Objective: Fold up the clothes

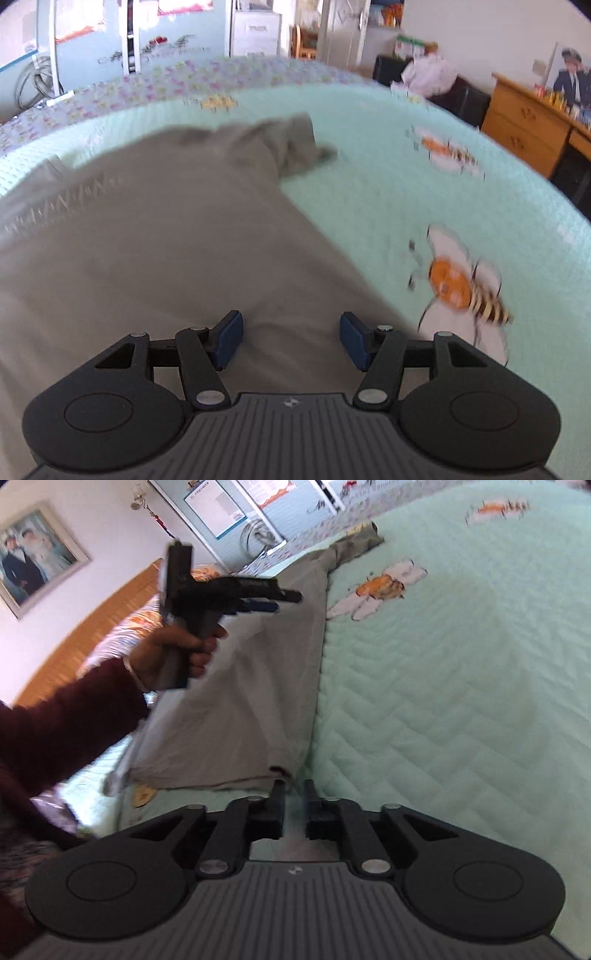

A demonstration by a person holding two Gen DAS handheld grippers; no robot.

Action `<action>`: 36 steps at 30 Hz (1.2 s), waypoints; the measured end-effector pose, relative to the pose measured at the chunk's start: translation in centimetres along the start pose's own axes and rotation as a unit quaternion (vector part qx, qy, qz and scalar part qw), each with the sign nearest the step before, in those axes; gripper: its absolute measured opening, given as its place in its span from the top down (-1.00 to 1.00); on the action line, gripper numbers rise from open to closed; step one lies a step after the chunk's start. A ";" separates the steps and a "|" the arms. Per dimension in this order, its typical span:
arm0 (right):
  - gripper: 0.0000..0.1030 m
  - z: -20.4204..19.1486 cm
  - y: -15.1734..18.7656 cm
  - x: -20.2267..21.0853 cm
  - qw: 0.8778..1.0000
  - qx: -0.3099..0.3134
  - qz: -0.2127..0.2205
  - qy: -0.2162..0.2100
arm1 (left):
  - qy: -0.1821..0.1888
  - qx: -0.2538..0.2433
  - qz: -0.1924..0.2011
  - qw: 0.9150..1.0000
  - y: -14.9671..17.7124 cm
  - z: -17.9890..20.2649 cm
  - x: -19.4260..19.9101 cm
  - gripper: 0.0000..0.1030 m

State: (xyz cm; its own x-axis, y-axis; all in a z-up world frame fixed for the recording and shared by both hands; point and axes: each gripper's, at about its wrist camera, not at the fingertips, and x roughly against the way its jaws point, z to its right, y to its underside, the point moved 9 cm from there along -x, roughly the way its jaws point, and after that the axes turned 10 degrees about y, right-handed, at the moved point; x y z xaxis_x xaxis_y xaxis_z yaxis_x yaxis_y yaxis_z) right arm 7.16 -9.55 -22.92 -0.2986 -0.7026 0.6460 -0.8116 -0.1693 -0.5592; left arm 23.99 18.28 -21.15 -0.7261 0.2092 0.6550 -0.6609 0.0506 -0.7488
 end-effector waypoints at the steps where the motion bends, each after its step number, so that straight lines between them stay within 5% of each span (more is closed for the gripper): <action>1: 0.57 1.2 -0.7 1.0 1.000 -0.020 0.009 0.004 | 0.002 -0.005 -0.004 1.000 0.5 0.2 -0.5 -0.21; 4: 0.11 5.4 -4.5 2.7 0.992 -0.094 0.066 0.049 | 0.012 -0.011 0.012 1.000 -0.1 1.1 0.3 -0.21; 8: 0.08 7.8 -12.2 0.2 0.977 -0.156 0.140 0.039 | 0.062 0.005 0.090 0.994 -3.5 1.9 0.8 -0.26; 15: 0.04 3.6 -28.3 -11.7 0.981 -0.046 0.188 0.030 | 0.117 0.038 0.081 0.989 0.1 2.5 -3.7 -0.23; 22: -0.11 -4.6 -38.8 -24.9 0.983 0.110 0.141 0.034 | 0.201 0.099 0.097 0.970 0.6 1.8 -2.9 -0.33; 26: -0.11 -7.2 -42.2 -32.0 0.987 0.124 0.094 0.033 | 0.233 0.149 0.109 0.955 0.4 1.3 -3.2 -0.30; 35: -0.08 -7.6 -42.8 -42.0 0.981 0.175 -0.011 0.080 | 0.263 0.184 0.114 0.940 0.3 1.3 -2.9 -0.28; 36: 0.23 -7.2 -42.5 -42.3 0.979 0.181 -0.017 0.094 | 0.265 0.187 0.114 0.939 0.3 1.3 -2.9 -0.28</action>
State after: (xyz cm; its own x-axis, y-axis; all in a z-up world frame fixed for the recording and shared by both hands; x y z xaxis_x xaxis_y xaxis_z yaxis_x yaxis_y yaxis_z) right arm 50.66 32.35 -22.73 -0.3888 -0.5590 0.7323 -0.6018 -0.4478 -0.6613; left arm 25.65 16.45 -23.16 -0.7257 0.6350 0.2648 -0.5922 -0.3807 -0.7102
